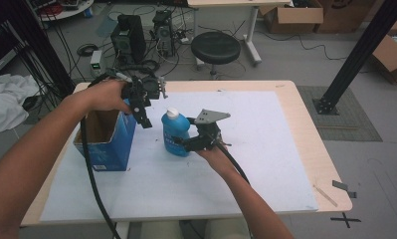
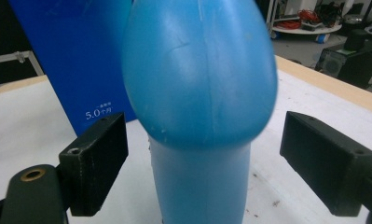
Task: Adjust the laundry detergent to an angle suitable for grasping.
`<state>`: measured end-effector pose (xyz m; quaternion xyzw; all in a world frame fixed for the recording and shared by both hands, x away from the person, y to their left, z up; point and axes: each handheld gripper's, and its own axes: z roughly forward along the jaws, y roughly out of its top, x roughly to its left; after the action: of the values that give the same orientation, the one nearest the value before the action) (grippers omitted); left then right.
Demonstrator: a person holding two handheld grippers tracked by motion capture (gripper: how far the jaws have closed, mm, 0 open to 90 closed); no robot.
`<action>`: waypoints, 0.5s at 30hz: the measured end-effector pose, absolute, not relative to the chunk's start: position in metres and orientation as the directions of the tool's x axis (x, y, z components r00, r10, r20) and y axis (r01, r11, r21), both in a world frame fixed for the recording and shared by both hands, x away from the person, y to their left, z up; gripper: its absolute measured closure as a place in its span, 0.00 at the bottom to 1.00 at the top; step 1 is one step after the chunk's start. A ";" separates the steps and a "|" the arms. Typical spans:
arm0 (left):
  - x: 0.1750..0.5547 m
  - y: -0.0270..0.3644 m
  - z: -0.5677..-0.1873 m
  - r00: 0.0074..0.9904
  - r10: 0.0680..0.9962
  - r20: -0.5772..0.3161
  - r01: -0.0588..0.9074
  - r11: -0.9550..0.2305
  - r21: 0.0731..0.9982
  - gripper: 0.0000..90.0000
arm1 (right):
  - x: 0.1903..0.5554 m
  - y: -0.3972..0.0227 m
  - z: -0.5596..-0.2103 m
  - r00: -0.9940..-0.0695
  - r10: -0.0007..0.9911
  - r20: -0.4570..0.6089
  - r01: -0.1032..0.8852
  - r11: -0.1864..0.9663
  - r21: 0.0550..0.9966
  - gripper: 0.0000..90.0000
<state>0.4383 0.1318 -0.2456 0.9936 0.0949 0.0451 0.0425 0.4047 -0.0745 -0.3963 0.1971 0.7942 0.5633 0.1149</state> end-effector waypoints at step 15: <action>0.438 0.134 -0.246 0.977 0.197 0.081 0.189 -0.977 0.100 0.22 | 0.411 -0.063 -0.400 -0.896 0.441 0.048 0.203 0.313 0.928 0.17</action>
<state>0.4384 0.1341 -0.2460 0.9932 0.0970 0.0454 0.0457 0.4107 -0.0631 -0.4004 0.2006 0.8030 0.5508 0.1078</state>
